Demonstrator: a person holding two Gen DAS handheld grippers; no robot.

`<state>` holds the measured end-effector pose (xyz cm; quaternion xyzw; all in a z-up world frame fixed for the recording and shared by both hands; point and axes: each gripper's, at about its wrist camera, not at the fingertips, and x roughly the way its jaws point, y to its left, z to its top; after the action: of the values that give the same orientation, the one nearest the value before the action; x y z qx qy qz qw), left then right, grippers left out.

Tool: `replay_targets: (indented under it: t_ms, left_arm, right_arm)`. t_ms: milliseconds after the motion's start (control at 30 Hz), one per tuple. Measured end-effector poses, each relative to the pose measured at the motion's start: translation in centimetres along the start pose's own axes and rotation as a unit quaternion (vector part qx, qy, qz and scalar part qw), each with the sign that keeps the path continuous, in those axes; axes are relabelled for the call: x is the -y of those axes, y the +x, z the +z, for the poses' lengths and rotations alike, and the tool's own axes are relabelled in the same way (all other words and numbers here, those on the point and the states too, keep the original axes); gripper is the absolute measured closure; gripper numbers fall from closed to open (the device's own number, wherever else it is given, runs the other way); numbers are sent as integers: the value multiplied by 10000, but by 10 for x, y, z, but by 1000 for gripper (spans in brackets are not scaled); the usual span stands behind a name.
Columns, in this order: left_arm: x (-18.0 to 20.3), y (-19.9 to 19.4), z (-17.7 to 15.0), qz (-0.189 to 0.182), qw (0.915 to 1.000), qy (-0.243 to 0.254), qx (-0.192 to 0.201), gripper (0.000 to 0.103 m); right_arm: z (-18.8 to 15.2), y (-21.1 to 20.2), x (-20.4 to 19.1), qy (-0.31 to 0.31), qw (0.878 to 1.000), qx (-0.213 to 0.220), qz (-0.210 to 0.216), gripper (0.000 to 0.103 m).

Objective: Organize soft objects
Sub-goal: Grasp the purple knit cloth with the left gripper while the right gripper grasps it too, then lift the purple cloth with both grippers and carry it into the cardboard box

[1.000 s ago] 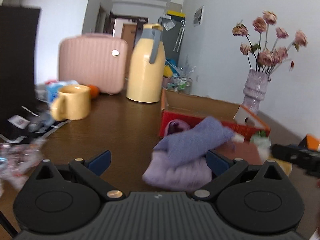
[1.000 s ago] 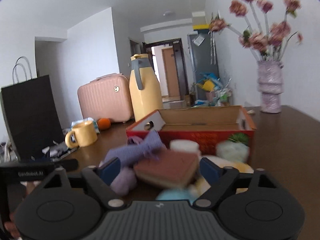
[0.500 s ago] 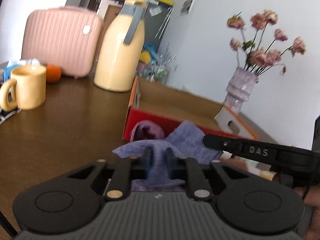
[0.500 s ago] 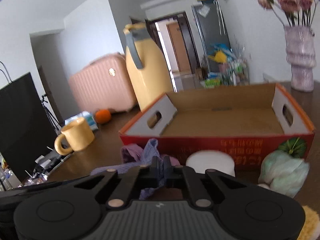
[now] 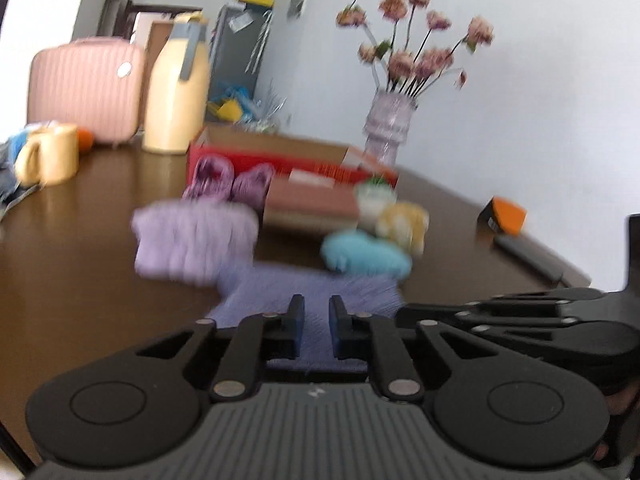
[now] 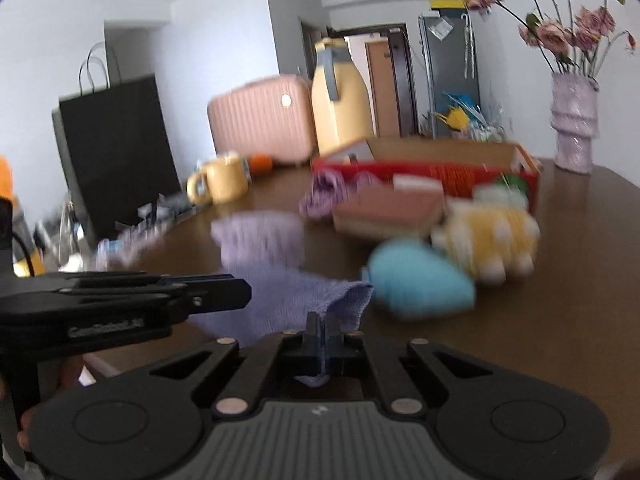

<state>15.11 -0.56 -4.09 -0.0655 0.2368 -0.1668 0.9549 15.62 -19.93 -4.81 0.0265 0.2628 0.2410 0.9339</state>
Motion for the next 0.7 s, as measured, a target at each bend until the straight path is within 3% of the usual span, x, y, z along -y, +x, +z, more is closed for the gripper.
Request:
replay_targets:
  t_ms: [133,167,200,233,333,433,500,567,633,700]
  left_arm:
    - [-2,-16,-10,137,9998,-68,97,44]
    - [-4,-22,-7,225,9994,-137,241,41]
    - [-7,-27,-4,285,9987,-201,361,32]
    - [-10,-27,0,322,9984,-223,415,31]
    - [-22,-4,11,538,9982,-240,100,43]
    - [-38,18,16,443,9958,-734,-326,46]
    - [-47,21,13,277,9937,-1009,-398,50]
    - [-49,19,8,217,9931,-1053,-471,63]
    - [-43,16,5,95,9927,-1006,-653,64]
    - [-32,12,1,81,9947,-724,-727,56]
  right_arm:
    - [-9,-22,7,447,9981,414,-18,80]
    - [-7,-24,8,497,9972,553,-97,64]
    - [-5,-26,9,515,9964,656,-144,54]
    - [-4,-24,10,546,9957,737,-163,53]
    - [-6,-2,15,882,9942,599,-148,53]
    - [-11,27,18,1143,9926,313,-267,58]
    - [-14,35,11,832,9946,299,-537,58]
    - [-14,40,2,423,9956,309,-774,58]
    - [-14,42,-1,341,9951,312,-879,58]
    - [-13,42,-2,293,9943,352,-962,58]
